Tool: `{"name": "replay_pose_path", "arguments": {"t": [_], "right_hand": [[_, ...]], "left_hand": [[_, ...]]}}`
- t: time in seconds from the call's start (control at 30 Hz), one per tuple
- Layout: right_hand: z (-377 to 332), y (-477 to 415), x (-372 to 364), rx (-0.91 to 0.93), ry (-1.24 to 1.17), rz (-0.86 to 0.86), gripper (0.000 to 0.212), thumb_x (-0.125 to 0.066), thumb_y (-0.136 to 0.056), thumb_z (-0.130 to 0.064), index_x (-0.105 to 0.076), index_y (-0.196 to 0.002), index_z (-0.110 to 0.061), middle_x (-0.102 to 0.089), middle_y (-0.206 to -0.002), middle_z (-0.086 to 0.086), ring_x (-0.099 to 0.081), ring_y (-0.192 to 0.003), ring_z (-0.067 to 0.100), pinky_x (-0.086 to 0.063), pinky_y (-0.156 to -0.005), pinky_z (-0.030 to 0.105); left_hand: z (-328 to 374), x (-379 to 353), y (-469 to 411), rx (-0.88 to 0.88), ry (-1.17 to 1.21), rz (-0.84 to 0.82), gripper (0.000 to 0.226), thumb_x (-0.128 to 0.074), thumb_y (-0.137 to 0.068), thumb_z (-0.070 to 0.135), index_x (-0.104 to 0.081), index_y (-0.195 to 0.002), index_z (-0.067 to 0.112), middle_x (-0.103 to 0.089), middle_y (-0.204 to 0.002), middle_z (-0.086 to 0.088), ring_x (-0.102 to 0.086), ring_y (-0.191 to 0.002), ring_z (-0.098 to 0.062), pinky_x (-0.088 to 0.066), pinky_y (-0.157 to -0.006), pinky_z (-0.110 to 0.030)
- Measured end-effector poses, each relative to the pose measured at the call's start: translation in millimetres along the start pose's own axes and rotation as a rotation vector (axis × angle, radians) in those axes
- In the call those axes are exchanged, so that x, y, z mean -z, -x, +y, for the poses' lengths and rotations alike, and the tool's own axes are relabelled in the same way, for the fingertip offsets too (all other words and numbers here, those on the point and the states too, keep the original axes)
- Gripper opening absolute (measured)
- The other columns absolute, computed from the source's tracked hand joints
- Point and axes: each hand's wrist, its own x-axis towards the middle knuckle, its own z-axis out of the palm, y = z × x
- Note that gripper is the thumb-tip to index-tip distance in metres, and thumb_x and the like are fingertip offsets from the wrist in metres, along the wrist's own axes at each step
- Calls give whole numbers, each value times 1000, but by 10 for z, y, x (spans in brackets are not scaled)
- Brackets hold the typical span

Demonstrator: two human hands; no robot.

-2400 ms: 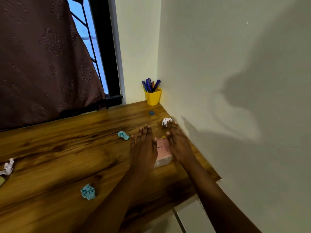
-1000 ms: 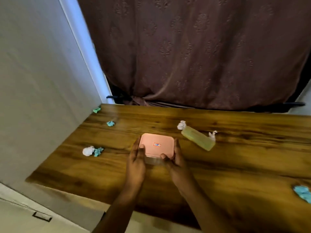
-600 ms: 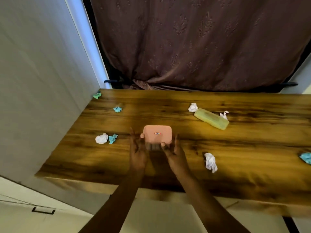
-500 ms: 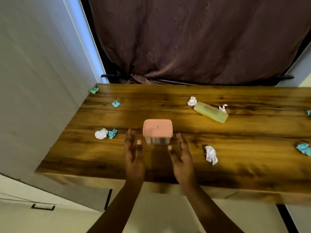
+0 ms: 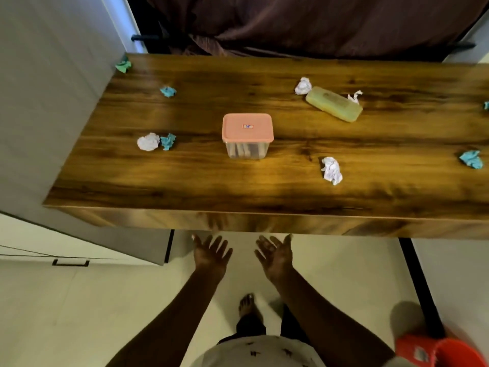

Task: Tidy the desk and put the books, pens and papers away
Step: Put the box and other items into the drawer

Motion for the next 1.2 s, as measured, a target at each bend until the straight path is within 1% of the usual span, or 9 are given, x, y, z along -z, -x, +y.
{"name": "replay_pose_path", "arguments": {"t": [0.2, 0.4, 0.53, 0.63, 0.8, 0.97, 1.07, 1.13, 1.2], "right_hand": [[-190, -123, 66, -2, -284, -52, 96, -22, -83, -78, -27, -145, -5, -32, -150, 17, -31, -139, 31, -23, -112, 46], [-228, -17, 66, -2, -230, -132, 95, -18, -83, -77, -20, -148, -7, -25, -154, 12, -23, -143, 26, -9, -116, 47], [-194, -63, 3, 27, -329, -159, 98, -15, -81, -80, -17, -149, -9, -18, -157, 12, -16, -145, 27, -7, -118, 48], [-156, -48, 135, 14, -310, -191, 101, -16, -80, -81, -13, -149, -7, -15, -157, 13, -13, -145, 29, -8, -118, 47], [196, 222, 570, 17, -200, -171, 89, -21, -85, -74, -28, -146, -9, -30, -152, 12, -23, -143, 27, -14, -116, 46], [337, 847, 889, -38, 41, -106, 57, -20, -96, -58, -49, -110, -12, -51, -128, 10, -34, -137, 28, -26, -108, 46], [438, 1450, 904, 228, 553, -67, 37, -44, -97, -35, -45, -127, -14, -49, -130, 2, -41, -132, 25, -34, -108, 44], [586, 1793, 934, 677, 935, -39, 36, -55, -92, -29, -51, -126, -18, -56, -125, -2, -51, -123, 17, -42, -102, 33], [693, 1905, 958, 1234, 1345, 15, 35, -50, -92, -31, -55, -125, -19, -58, -125, -2, -52, -117, 11, -43, -97, 28]], "left_hand": [[52, 15, -157, -14, 175, -136, 74, -34, -84, 74, -55, -119, 13, -61, -121, -11, -58, -108, -28, -31, -105, -46], [-1, 124, -104, -4, -12, -179, 85, -20, -83, 79, -32, -146, 23, -35, -151, -7, -28, -140, -31, -12, -112, -56], [152, -132, -175, -9, 226, -134, 80, -26, -82, 79, -52, -126, 18, -55, -129, -10, -46, -124, -33, -33, -99, -54], [75, -3, -170, -41, 321, -184, 87, -25, -78, 83, -53, -125, 14, -58, -124, -11, -45, -123, -33, -27, -105, -54], [-251, 528, 33, -87, 225, -211, 81, -33, -82, 77, -45, -135, 17, -50, -135, -9, -43, -128, -34, -28, -108, -57], [-298, 890, 605, -55, 34, -165, 58, -29, -92, 65, -48, -130, 26, -50, -139, -3, -42, -130, -30, -19, -111, -57], [-345, 1027, 1152, -519, -411, -29, 53, -36, -94, 57, -30, -140, 31, -32, -153, 0, -28, -140, -26, -21, -113, -51], [-407, 1108, 1448, -901, -774, -19, 75, -43, -87, 58, -9, -149, 32, -3, -160, 4, -8, -146, -26, -14, -115, -49], [-378, 1207, 1473, -1207, -1237, 74, 77, -39, -88, 56, -7, -152, 26, 10, -159, 1, 9, -146, -23, -2, -115, -45]]}}
